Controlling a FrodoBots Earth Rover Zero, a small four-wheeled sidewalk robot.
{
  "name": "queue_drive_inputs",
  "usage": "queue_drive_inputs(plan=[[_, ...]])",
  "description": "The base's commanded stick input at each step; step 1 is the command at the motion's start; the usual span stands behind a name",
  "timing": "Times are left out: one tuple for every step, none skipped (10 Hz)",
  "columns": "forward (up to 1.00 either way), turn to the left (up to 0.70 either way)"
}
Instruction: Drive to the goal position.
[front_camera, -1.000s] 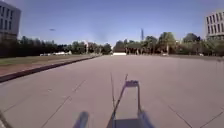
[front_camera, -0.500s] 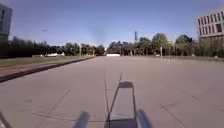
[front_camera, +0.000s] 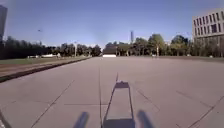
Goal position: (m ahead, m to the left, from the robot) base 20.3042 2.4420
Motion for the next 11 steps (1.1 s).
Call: queue_drive_inputs(plan=[[1.00,0.00],[1.00,0.00],[1.00,0.00],[1.00,0.00],[1.00,0.00],[1.00,0.00],[1.00,0.00],[1.00,0.00],[1.00,0.00],[1.00,0.00],[1.00,0.00]])
